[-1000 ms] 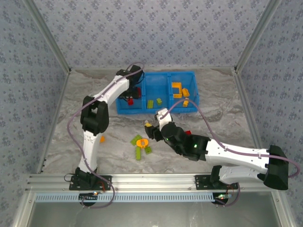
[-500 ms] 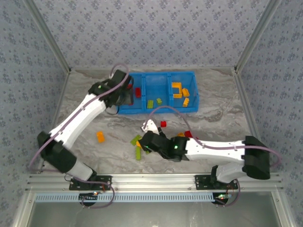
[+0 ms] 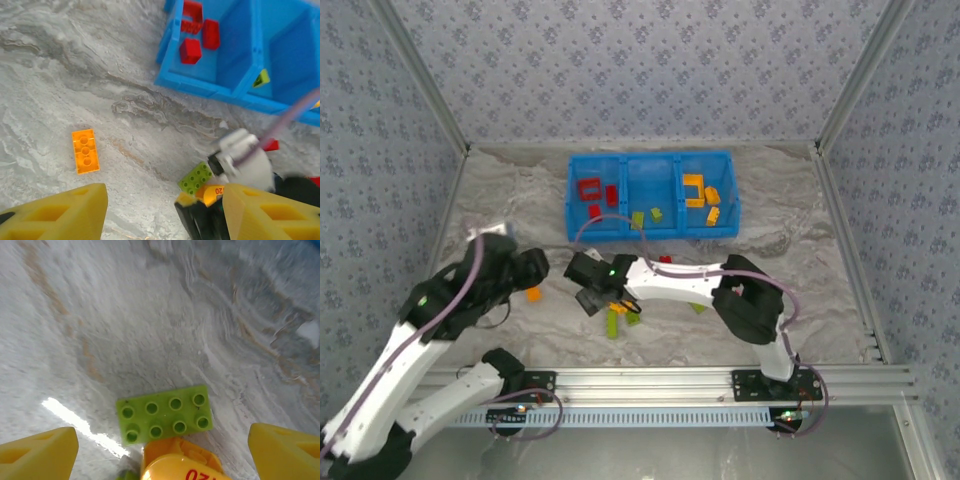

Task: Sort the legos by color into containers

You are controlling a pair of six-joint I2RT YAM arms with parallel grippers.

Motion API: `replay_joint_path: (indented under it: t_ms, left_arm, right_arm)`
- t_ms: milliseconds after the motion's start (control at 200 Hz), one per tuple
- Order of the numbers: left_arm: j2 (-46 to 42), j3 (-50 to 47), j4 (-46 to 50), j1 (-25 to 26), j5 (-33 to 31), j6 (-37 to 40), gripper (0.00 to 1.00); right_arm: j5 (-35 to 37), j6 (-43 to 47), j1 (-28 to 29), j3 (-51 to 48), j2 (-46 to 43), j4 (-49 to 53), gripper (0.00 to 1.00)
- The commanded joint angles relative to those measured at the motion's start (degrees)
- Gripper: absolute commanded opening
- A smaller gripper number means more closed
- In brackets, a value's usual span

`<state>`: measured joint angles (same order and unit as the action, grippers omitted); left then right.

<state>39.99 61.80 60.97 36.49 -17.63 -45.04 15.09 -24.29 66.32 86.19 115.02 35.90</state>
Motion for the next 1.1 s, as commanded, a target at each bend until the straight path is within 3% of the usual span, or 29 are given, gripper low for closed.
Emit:
replay_joint_path:
  t_ms: [0, 195, 785, 1094]
  left_arm:
    - [-6.33, -0.54, 6.35, 0.20, -1.44, -3.12, 0.63]
    - [-9.90, 0.34, 11.99, 0.18, -1.32, -5.06, 0.64]
    - [-7.83, 2.35, 11.41, 0.14, 0.94, -4.03, 0.63]
    - [-13.47, 1.52, 19.58, 0.15, 3.33, -7.35, 0.64]
  right_arm:
    - [-2.77, 2.14, -0.99, 4.43, 3.10, 7.60, 0.91]
    - [-5.75, 2.93, -2.20, 8.36, 7.52, 10.32, 0.91]
    - [-7.34, 2.32, -2.87, 17.72, 14.16, 21.19, 0.80]
    - [-8.73, 2.36, -3.58, 23.06, 17.66, 26.84, 0.79]
